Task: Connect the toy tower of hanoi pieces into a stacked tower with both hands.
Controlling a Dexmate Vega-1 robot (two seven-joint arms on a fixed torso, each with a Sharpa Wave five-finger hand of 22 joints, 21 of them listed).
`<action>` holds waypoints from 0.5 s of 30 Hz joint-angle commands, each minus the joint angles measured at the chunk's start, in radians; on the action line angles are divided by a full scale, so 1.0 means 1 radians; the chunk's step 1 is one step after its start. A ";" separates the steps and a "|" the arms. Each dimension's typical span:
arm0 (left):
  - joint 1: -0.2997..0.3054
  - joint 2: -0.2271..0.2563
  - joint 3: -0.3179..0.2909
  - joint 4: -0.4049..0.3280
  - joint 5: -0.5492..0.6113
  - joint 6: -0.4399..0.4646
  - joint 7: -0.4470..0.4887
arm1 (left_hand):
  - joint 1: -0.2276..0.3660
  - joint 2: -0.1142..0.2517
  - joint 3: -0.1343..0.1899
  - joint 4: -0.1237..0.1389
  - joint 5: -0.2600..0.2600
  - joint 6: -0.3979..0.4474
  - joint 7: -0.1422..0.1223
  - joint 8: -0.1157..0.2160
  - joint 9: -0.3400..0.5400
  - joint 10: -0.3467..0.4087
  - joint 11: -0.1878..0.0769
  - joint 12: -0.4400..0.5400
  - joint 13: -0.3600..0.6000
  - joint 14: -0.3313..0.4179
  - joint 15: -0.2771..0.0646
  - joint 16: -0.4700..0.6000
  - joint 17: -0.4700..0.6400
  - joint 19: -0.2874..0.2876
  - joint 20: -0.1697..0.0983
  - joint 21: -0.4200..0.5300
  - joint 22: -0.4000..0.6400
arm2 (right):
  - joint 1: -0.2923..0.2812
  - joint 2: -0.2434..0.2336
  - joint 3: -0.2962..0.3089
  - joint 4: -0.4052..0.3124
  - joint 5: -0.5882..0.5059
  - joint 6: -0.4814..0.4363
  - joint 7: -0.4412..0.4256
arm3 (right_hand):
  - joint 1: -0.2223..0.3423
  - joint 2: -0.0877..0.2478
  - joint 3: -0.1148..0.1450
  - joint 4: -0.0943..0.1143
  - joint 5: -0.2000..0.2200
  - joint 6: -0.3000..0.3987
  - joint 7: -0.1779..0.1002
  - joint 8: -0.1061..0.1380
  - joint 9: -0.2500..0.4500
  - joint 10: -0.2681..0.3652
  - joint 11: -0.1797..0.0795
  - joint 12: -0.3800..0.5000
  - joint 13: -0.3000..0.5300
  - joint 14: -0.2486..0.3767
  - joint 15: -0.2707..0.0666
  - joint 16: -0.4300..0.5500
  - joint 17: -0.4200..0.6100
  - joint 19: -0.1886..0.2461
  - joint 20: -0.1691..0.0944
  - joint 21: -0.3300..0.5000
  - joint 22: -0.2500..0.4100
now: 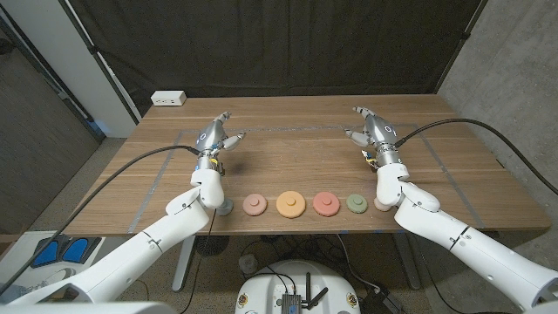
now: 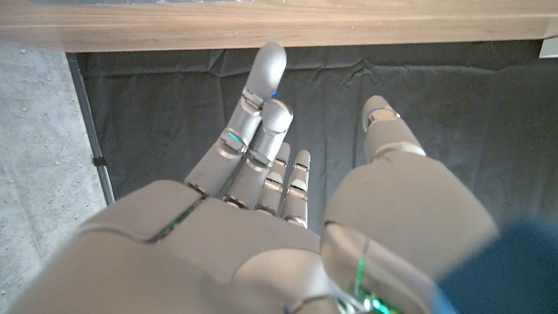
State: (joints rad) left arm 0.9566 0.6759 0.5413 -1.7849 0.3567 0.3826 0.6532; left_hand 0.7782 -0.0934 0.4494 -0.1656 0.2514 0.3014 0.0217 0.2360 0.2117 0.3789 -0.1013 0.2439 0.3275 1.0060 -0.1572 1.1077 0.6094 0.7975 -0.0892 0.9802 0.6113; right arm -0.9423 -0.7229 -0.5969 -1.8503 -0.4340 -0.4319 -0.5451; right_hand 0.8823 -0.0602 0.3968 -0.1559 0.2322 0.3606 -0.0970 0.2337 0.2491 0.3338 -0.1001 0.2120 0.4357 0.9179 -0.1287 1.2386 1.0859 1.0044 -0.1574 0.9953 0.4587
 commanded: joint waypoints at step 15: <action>0.011 0.152 -0.009 -0.181 -0.003 0.158 -0.257 | 0.032 0.021 -0.022 0.000 0.001 0.071 0.003 0.022 0.007 0.070 0.003 0.017 0.014 0.026 -0.060 0.041 -0.007 0.017 -0.080 0.036 -0.008 | 0.051 -0.032 -0.031 -0.153 0.055 -0.278 0.300 | 0.026 0.017 -0.028 -0.001 0.008 -0.007 0.054 0.001 0.014 0.012 0.010 0.013 0.037 -0.018 -0.090 0.001 -0.032 -0.025 -0.055 0.022 -0.023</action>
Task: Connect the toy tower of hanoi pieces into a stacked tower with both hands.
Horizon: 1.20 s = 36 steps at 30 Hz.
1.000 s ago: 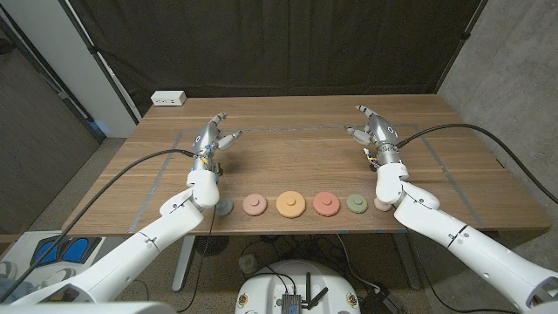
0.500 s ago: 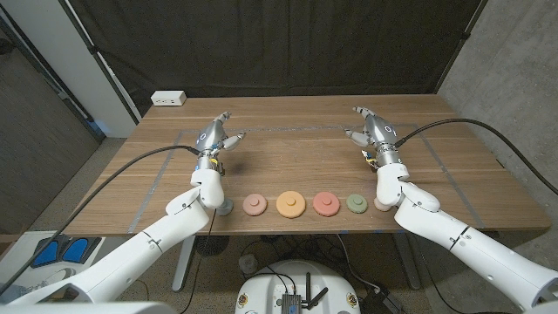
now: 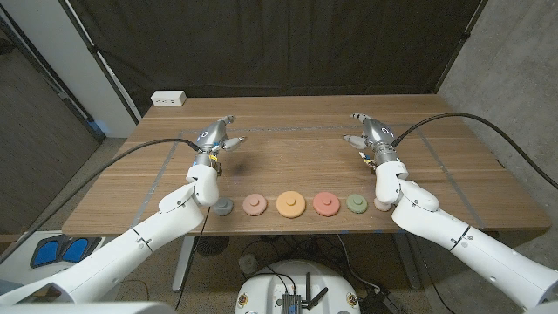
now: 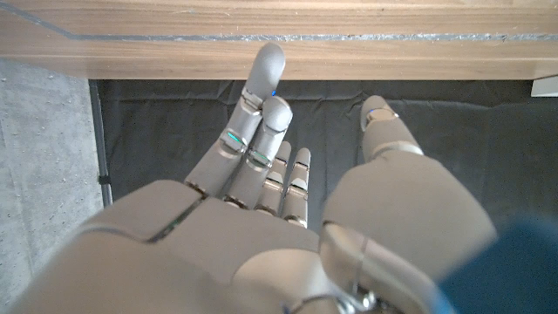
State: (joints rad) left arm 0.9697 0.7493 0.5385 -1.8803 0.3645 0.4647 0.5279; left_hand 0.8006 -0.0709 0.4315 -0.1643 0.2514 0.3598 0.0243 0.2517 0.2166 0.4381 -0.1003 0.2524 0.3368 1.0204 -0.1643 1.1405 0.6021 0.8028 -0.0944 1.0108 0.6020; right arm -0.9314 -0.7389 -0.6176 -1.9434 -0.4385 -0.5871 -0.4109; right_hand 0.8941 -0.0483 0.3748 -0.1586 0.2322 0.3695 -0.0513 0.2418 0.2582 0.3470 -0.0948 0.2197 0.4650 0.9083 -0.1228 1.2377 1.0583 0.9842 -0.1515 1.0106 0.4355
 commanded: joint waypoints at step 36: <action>-0.096 0.179 0.069 -0.177 -0.015 0.248 -0.398 | 0.030 0.011 -0.033 -0.001 0.006 0.026 0.000 0.004 0.005 0.020 -0.003 0.001 0.022 0.006 -0.053 0.040 -0.018 -0.005 -0.080 0.034 -0.013 | 0.176 -0.096 -0.177 -0.132 -0.011 -0.335 0.333 | 0.008 0.031 -0.060 0.009 0.030 -0.032 0.024 -0.010 0.007 -0.009 0.017 0.006 0.061 -0.041 -0.096 -0.002 -0.077 -0.036 -0.060 0.043 -0.044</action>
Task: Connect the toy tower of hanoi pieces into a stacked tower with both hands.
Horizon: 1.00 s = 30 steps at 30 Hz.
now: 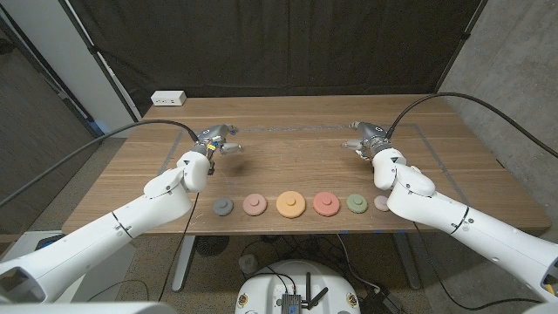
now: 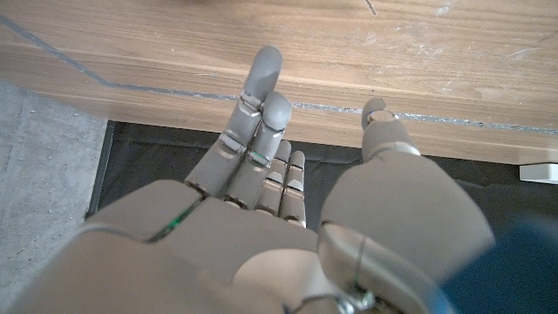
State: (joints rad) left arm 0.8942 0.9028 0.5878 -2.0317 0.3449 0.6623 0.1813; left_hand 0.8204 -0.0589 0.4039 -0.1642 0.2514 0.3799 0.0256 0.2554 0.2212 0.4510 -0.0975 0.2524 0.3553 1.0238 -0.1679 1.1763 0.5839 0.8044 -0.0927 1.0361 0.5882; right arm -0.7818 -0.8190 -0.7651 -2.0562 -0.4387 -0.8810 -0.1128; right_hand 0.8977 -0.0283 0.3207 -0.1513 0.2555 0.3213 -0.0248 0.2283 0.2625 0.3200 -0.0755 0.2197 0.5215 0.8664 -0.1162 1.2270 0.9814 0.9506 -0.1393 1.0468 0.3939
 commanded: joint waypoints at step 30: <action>0.043 0.039 -0.011 -0.041 -0.035 0.041 0.029 | 0.015 0.012 -0.032 0.003 0.010 0.044 -0.012 0.002 0.000 0.053 -0.021 0.008 0.020 0.010 -0.050 0.040 -0.015 0.001 -0.097 0.044 -0.016 | -0.064 -0.073 -0.010 -0.132 -0.001 -0.084 -0.010 | 0.024 0.026 -0.016 -0.007 0.024 0.034 -0.012 0.009 0.003 0.039 -0.008 0.009 0.026 0.011 -0.103 0.035 0.001 -0.006 -0.072 0.037 -0.022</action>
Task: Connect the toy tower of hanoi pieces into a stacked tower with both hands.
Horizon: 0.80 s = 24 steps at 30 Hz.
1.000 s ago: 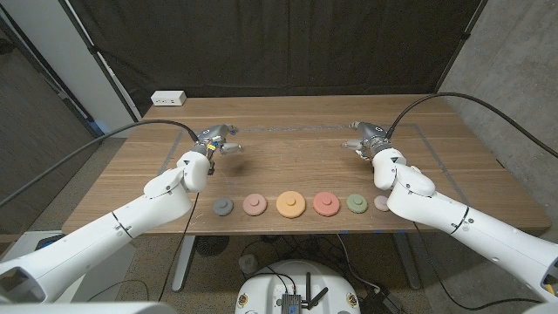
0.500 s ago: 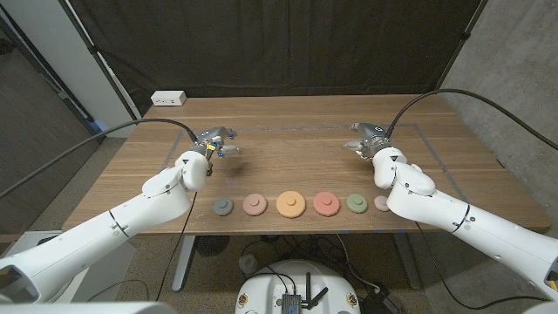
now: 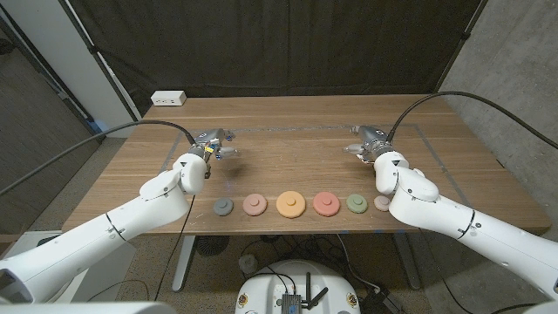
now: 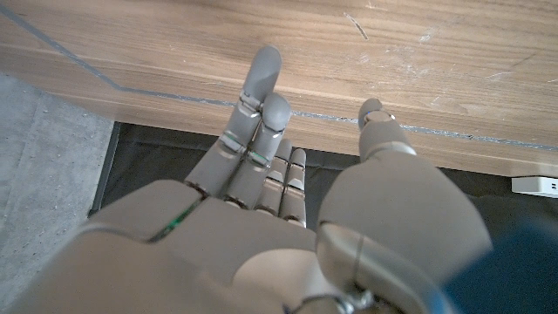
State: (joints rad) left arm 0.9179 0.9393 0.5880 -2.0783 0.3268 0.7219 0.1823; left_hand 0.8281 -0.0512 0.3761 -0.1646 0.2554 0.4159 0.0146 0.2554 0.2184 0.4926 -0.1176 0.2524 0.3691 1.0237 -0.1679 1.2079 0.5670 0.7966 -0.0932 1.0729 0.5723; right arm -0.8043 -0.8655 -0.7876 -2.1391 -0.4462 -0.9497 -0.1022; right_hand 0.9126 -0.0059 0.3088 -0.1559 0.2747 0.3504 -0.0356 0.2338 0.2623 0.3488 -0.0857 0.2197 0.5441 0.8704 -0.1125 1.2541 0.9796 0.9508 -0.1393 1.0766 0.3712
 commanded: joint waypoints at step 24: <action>0.028 -0.001 -0.022 0.032 -0.046 -0.063 0.052 | 0.017 0.018 -0.016 0.002 0.010 0.020 -0.008 -0.004 0.003 0.020 -0.008 0.002 0.017 0.006 -0.051 0.030 -0.011 0.004 -0.100 0.030 -0.015 | -0.189 -0.083 0.102 -0.161 0.083 0.004 -0.110 | 0.013 0.006 -0.011 -0.001 0.012 -0.001 0.001 0.000 0.004 0.000 0.004 0.001 0.013 0.006 -0.107 0.014 0.001 -0.013 -0.072 0.023 -0.008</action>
State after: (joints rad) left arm 0.9440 0.9381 0.5693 -2.0547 0.2874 0.6766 0.2236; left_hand 0.8376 -0.0416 0.3639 -0.1602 0.2593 0.4251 0.0054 0.2554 0.2186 0.5078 -0.1232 0.2523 0.3830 1.0255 -0.1660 1.2334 0.5559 0.7968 -0.0931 1.0961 0.5559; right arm -0.9290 -0.9216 -0.7246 -2.2532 -0.3990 -0.9661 -0.1703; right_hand 0.9163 -0.0023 0.3004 -0.1587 0.2825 0.3538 -0.0391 0.2338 0.2622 0.3541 -0.0804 0.2205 0.5542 0.8704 -0.1126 1.2652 0.9798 0.9435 -0.1319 1.0960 0.3616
